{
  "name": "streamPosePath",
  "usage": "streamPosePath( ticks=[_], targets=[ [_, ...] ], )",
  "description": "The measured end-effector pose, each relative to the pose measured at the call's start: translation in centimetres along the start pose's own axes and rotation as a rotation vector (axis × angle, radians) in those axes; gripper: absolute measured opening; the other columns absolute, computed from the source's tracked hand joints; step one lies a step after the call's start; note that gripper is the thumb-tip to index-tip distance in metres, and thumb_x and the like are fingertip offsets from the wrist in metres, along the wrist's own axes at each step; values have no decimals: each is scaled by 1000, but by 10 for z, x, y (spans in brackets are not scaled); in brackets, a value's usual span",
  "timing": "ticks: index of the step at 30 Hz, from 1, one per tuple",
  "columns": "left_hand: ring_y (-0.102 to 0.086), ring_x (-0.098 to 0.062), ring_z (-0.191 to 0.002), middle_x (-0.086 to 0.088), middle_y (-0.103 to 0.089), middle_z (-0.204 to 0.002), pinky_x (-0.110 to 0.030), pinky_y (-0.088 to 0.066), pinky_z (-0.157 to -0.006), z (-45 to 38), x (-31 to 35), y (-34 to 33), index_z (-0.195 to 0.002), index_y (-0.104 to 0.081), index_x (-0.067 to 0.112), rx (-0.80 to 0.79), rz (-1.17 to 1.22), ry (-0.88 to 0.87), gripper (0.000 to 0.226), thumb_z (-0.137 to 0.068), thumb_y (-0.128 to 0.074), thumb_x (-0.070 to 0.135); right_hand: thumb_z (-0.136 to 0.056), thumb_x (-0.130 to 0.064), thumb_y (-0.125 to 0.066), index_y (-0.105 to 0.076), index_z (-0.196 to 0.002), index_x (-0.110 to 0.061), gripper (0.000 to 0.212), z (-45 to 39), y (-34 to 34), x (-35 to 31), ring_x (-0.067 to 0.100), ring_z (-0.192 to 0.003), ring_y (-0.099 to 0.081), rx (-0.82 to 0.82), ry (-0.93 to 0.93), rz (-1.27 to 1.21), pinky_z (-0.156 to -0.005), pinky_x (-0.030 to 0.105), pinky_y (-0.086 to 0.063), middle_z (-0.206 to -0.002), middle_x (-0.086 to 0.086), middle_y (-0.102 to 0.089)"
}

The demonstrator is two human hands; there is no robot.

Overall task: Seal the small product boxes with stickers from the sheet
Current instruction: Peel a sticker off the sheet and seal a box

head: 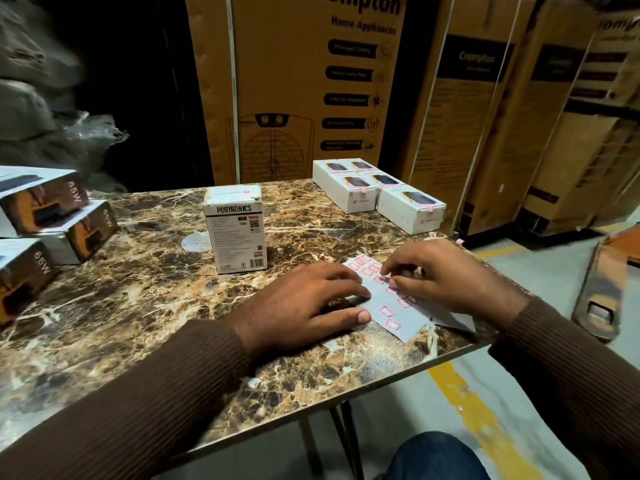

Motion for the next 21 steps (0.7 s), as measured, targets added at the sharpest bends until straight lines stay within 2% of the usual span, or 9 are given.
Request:
streamPosePath(
  ticks=[4,9,12,14,18,21],
  targets=[
    [-46,0,-132,16,-53,-147,-40,-44,-112,1,1,0,-144,-60,36,0,9,5,55,-105,-40,69,-95,-23,-75,-74,-104,-32,12,-11,3,-4,-5,-85,-59,-43,27,69,-75,23,-50,-94,-22,-64],
    [-47,-1,-132,15,-54,-147,-37,-43,-112,0,2,1,-143,-61,34,7,4,3,53,-105,-43,66,-97,-27,-72,-72,-104,-30,8,-18,4,-7,3,-89,-56,-108,57,184,-77,33,-54,-100,-18,-57],
    [-48,-1,-132,15,-55,-146,-39,-43,-112,0,2,0,-142,-61,34,7,10,4,54,-104,-43,67,-101,-30,-65,-68,-107,-29,7,-17,3,-7,4,-93,-52,-118,67,211,-76,27,-49,-105,-16,-52],
    [-47,-1,-132,15,-55,-146,-39,-43,-113,0,2,1,-142,-61,34,8,8,7,55,-104,-42,68,-103,-31,-60,-65,-108,-29,8,-17,1,-8,5,-94,-52,-122,77,217,-75,25,-45,-108,-15,-52],
    [-47,-2,-132,14,-55,-147,-38,-42,-113,0,1,1,-142,-62,34,10,8,4,54,-104,-43,67,-103,-32,-55,-60,-108,-29,8,-18,-3,-5,9,-93,-55,-128,54,211,-80,33,-52,-106,-12,-54],
    [-47,-2,-133,14,-55,-147,-37,-41,-113,-1,1,0,-143,-61,34,12,-1,5,54,-104,-44,67,-102,-34,-54,-59,-105,-28,8,-20,-4,-5,9,-89,-56,-112,38,191,-78,35,-52,-100,-13,-56]
  ],
)
Point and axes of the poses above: each hand's wrist, its own z-axis away from the middle knuckle, its own y-axis out of the back of the hand, x = y × z, the point moved 2 cm from there along -z, towards the middle knuckle
